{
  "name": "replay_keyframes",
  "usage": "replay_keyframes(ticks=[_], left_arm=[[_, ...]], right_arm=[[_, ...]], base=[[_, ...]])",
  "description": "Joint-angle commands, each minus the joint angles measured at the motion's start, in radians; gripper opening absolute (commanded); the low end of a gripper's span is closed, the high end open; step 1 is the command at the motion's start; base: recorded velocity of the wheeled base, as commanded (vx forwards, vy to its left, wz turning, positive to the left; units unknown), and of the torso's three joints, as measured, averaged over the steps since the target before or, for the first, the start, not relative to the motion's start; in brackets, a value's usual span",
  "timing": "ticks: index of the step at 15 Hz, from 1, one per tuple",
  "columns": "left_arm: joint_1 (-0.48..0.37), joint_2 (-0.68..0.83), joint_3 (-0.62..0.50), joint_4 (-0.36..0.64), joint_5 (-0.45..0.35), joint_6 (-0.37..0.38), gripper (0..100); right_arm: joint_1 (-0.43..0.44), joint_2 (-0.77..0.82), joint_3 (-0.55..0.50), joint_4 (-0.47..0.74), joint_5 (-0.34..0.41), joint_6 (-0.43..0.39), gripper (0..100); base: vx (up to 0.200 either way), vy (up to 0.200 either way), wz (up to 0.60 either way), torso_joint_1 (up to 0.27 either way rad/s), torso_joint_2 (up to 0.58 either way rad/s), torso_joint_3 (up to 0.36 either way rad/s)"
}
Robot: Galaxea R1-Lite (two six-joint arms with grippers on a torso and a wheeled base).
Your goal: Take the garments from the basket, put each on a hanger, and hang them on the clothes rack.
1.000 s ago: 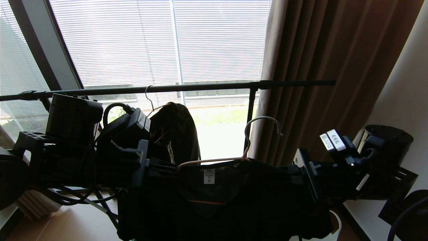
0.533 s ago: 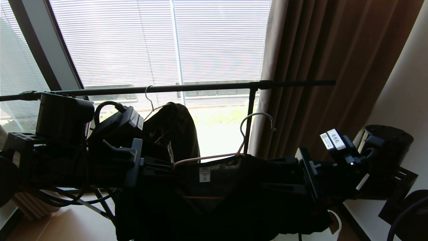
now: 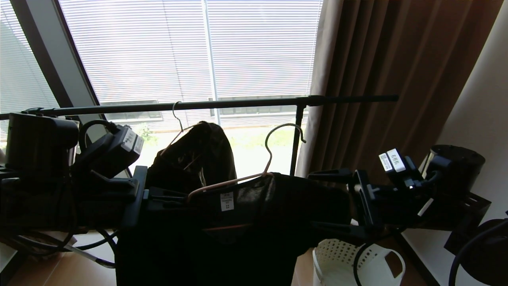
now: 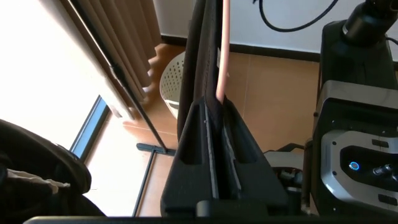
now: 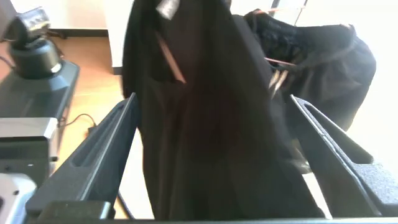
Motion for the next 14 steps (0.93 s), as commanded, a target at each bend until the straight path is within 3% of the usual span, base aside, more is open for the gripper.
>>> replay_keyframes(ticks=[1,11,14], left_arm=[[0.015,-0.039,0.014,-0.001,-0.005,0.0,0],[0.084,-0.102,0.011,0.001,-0.007,-0.004,0],[0.087,-0.128,0.011,-0.001,-0.007,-0.041,0]], right_arm=[[-0.025,0.038,-0.016,-0.002,0.0,0.0,100],[-0.108,0.205,-0.094,-0.002,0.0,0.0,100],[-0.13,0.228,-0.108,-0.002,0.0,-0.002,100]], base=[[0.0,0.0,0.0,0.0,0.0,0.0],[0.0,0.0,0.0,0.0,0.0,0.0],[0.0,0.0,0.0,0.0,0.0,0.0]])
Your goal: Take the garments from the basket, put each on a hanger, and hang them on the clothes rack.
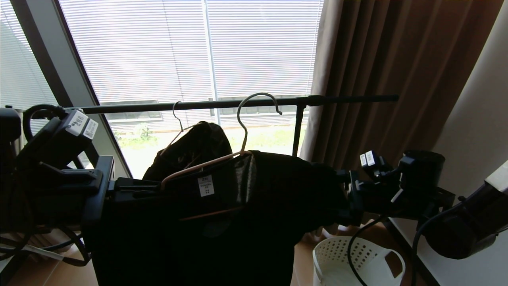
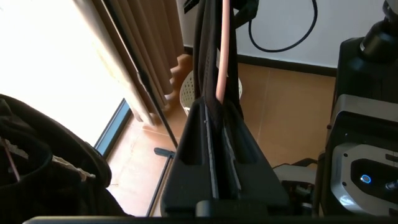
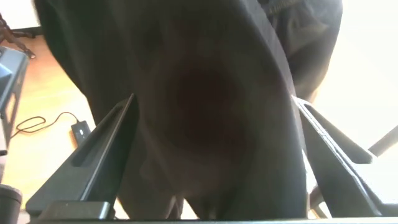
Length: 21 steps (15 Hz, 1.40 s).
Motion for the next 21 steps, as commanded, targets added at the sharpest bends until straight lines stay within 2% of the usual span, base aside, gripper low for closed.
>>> replay_keyframes(ticks=[1,3,4,17,21], left_arm=[[0.001,-0.02,0.001,-0.001,0.0,-0.004,0],[0.001,-0.021,0.003,-0.001,0.0,-0.004,0],[0.001,-0.027,0.003,-0.001,0.0,-0.004,0],[0.055,-0.073,0.036,-0.001,0.0,-0.009,0],[0.102,-0.073,0.038,0.001,-0.043,-0.012,0]], right_arm=[[-0.008,0.024,-0.006,0.0,0.001,-0.001,100],[-0.013,0.03,-0.011,0.0,0.001,-0.001,100],[-0.018,0.032,-0.015,0.0,0.001,-0.001,0],[-0.12,0.105,-0.098,0.003,0.001,0.004,0],[-0.122,0.111,-0.101,0.003,0.001,0.004,0]], base=[[0.0,0.0,0.0,0.0,0.0,0.0],[0.0,0.0,0.0,0.0,0.0,0.0],[0.0,0.0,0.0,0.0,0.0,0.0],[0.0,0.0,0.0,0.0,0.0,0.0],[0.0,0.0,0.0,0.0,0.0,0.0]])
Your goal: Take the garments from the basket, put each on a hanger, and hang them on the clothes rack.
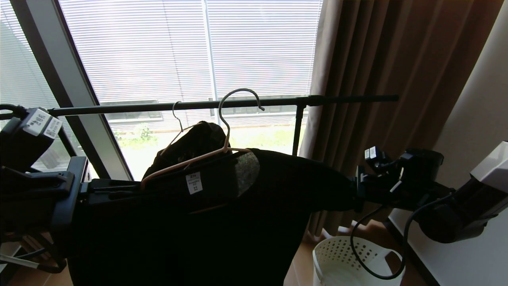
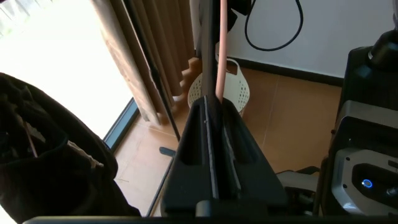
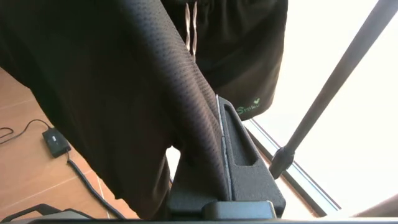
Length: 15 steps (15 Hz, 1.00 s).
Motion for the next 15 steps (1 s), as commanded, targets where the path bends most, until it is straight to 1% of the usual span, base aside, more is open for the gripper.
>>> replay_keyframes(ticks=[1,3,4,6,7,8,10,11,12,13,14,15], left_arm=[[0.023,0.005,0.0,0.0,-0.003,-0.018,0],[0.025,0.006,-0.001,-0.002,0.001,-0.061,0],[0.026,0.011,-0.004,-0.002,0.014,-0.113,0],[0.026,0.022,-0.004,-0.002,0.063,-0.153,0],[0.026,0.026,-0.006,-0.002,0.078,-0.165,0],[0.026,0.03,-0.009,-0.003,0.084,-0.18,0],[0.026,0.033,-0.03,-0.006,0.089,-0.24,0],[0.026,0.033,-0.035,-0.006,0.089,-0.252,0],[0.026,0.034,-0.044,-0.006,0.089,-0.28,0],[0.026,0.043,-0.047,-0.006,0.09,-0.284,0],[0.025,0.062,-0.058,-0.006,0.106,-0.289,0],[0.017,0.074,-0.069,-0.006,0.153,-0.301,0]], right_arm=[[0.002,0.004,0.002,0.0,0.0,-0.001,0],[0.008,-0.007,0.013,0.0,-0.002,-0.002,0],[0.018,-0.028,0.03,0.0,-0.002,-0.002,0],[0.026,-0.042,0.05,-0.002,-0.002,-0.017,0],[0.029,-0.045,0.051,-0.002,-0.005,-0.028,100],[0.034,-0.045,0.055,-0.002,-0.005,-0.036,100],[0.037,-0.045,0.061,-0.002,-0.012,-0.082,100],[0.035,-0.045,0.061,-0.002,-0.017,-0.09,100],[0.032,-0.039,0.059,-0.002,-0.035,-0.125,100],[0.032,-0.036,0.059,-0.002,-0.038,-0.151,100],[0.038,-0.036,0.058,-0.002,-0.066,-0.163,100],[0.054,-0.042,0.053,-0.002,-0.132,-0.163,100]], base=[[0.0,0.0,0.0,0.0,0.0,0.0],[0.0,0.0,0.0,0.0,0.0,0.0],[0.0,0.0,0.0,0.0,0.0,0.0],[0.0,0.0,0.0,0.0,0.0,0.0],[0.0,0.0,0.0,0.0,0.0,0.0],[0.0,0.0,0.0,0.0,0.0,0.0],[0.0,0.0,0.0,0.0,0.0,0.0],[0.0,0.0,0.0,0.0,0.0,0.0],[0.0,0.0,0.0,0.0,0.0,0.0],[0.0,0.0,0.0,0.0,0.0,0.0],[0.0,0.0,0.0,0.0,0.0,0.0],[0.0,0.0,0.0,0.0,0.0,0.0]])
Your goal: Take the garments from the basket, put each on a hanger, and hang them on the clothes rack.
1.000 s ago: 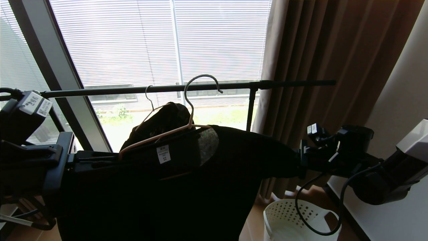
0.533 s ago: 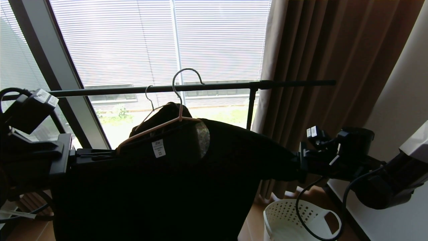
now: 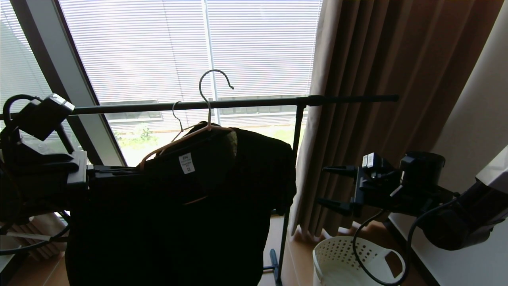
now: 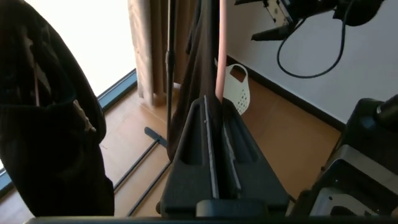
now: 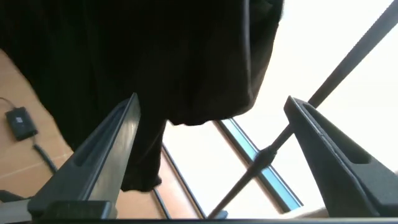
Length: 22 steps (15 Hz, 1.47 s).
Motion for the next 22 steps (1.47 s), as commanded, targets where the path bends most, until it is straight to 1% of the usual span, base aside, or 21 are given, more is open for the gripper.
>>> replay_keyframes(ticks=[1,2,3,4,5,6,7,8,9,10,11,12,13,18,20,22], left_arm=[[-0.009,0.028,-0.015,0.0,0.032,-0.01,0],[-0.057,0.061,-0.046,0.0,0.118,-0.058,0],[-0.089,0.084,-0.064,0.0,0.183,-0.088,0],[-0.111,0.099,-0.075,0.0,0.218,-0.102,0],[-0.147,0.139,-0.092,-0.002,0.284,-0.121,0],[-0.166,0.163,-0.107,-0.002,0.315,-0.128,0],[-0.192,0.192,-0.127,-0.011,0.347,-0.151,0],[-0.21,0.217,-0.14,-0.042,0.359,-0.18,0],[-0.223,0.242,-0.147,-0.068,0.382,-0.193,0],[-0.249,0.289,-0.167,-0.1,0.466,-0.197,0],[-0.267,0.327,-0.19,-0.109,0.531,-0.208,0],[-0.281,0.36,-0.213,-0.109,0.578,-0.222,0],[-0.284,0.373,-0.222,-0.109,0.591,-0.226,0],[-0.284,0.459,-0.29,-0.112,0.598,-0.256,0],[-0.282,0.493,-0.318,-0.14,0.6,-0.285,0],[-0.278,0.508,-0.339,-0.187,0.603,-0.297,0]], right_arm=[[0.017,-0.004,-0.007,-0.001,-0.043,-0.001,100],[0.056,-0.01,-0.01,-0.005,-0.172,0.004,100],[0.08,-0.027,-0.007,-0.005,-0.218,0.005,100],[0.095,-0.037,-0.007,-0.005,-0.23,0.01,100],[0.115,-0.079,-0.002,-0.005,-0.243,0.05,100],[0.123,-0.113,0.001,-0.004,-0.247,0.096,100],[0.141,-0.156,0.001,-0.004,-0.26,0.168,100],[0.155,-0.182,0.001,-0.004,-0.276,0.206,100],[0.158,-0.197,0.001,-0.004,-0.286,0.22,100],[0.16,-0.217,0.004,-0.005,-0.287,0.223,100],[0.16,-0.232,0.009,-0.004,-0.287,0.223,100],[0.16,-0.243,0.012,-0.004,-0.287,0.223,100],[0.161,-0.248,0.013,-0.004,-0.287,0.223,100],[0.161,-0.254,0.018,-0.005,-0.287,0.221,100],[0.161,-0.246,0.018,-0.005,-0.289,0.221,100],[0.161,-0.246,0.023,-0.005,-0.289,0.22,100]], base=[[0.0,0.0,0.0,0.0,0.0,0.0],[0.0,0.0,0.0,0.0,0.0,0.0],[0.0,0.0,0.0,0.0,0.0,0.0],[0.0,0.0,0.0,0.0,0.0,0.0],[0.0,0.0,0.0,0.0,0.0,0.0],[0.0,0.0,0.0,0.0,0.0,0.0],[0.0,0.0,0.0,0.0,0.0,0.0],[0.0,0.0,0.0,0.0,0.0,0.0],[0.0,0.0,0.0,0.0,0.0,0.0],[0.0,0.0,0.0,0.0,0.0,0.0],[0.0,0.0,0.0,0.0,0.0,0.0],[0.0,0.0,0.0,0.0,0.0,0.0],[0.0,0.0,0.0,0.0,0.0,0.0],[0.0,0.0,0.0,0.0,0.0,0.0],[0.0,0.0,0.0,0.0,0.0,0.0],[0.0,0.0,0.0,0.0,0.0,0.0]])
